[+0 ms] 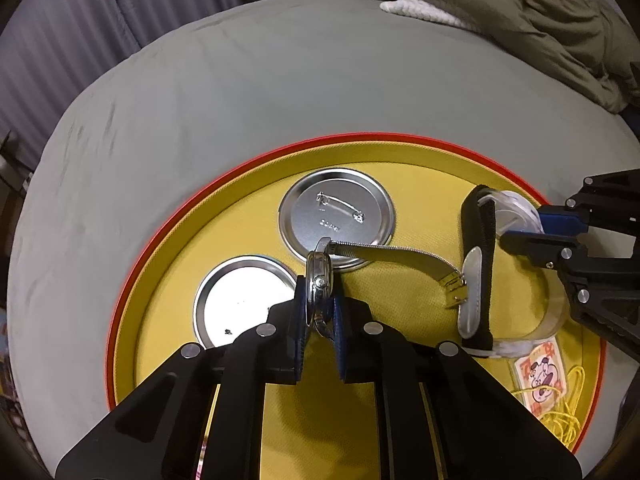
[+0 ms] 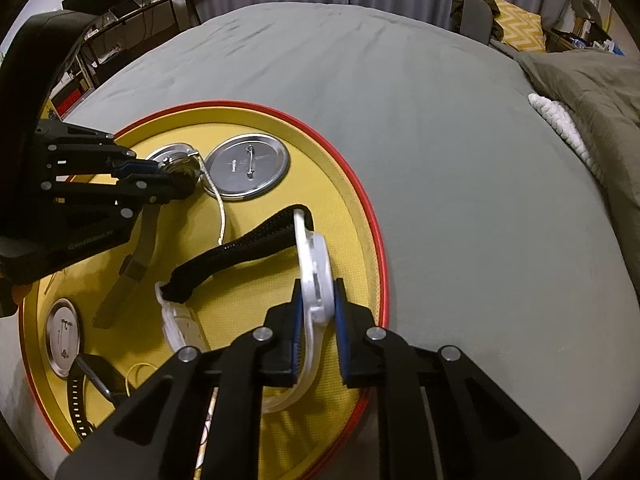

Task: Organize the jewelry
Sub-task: 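Lift both watches with both tools and carry them off the tray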

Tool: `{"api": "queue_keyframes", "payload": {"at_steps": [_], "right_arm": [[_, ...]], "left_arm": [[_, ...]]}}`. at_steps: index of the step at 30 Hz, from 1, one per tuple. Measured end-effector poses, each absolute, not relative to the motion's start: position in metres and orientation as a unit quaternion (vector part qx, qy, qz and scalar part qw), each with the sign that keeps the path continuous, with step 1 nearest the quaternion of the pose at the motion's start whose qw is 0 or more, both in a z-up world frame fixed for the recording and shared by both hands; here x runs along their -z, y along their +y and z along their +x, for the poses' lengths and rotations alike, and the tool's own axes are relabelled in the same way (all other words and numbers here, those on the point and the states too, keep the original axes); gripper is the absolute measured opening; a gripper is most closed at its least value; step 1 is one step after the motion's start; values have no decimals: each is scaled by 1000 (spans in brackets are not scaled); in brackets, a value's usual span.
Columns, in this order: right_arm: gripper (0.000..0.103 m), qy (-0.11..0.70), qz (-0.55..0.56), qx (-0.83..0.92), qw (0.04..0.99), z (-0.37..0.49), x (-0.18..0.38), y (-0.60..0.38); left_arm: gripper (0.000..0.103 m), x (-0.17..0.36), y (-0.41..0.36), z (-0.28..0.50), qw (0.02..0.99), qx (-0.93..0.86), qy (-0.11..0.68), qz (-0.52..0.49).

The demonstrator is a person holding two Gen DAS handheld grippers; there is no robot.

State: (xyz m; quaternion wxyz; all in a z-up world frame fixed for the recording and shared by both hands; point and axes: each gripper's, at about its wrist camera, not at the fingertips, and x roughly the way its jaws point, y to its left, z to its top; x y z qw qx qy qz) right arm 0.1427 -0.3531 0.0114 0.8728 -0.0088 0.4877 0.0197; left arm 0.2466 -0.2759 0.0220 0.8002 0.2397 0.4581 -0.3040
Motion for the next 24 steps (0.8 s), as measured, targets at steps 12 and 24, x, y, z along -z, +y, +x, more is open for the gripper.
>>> {"api": "queue_keyframes", "payload": {"at_steps": [12, 24], "right_arm": [[13, 476, -18, -16, 879, 140, -30, -345], [13, 458, -27, -18, 888, 133, -65, -330]], "left_arm": [[11, -48, -263, 244, 814, 305, 445, 216], [11, -89, -244, 235, 825, 305, 426, 210]]}}
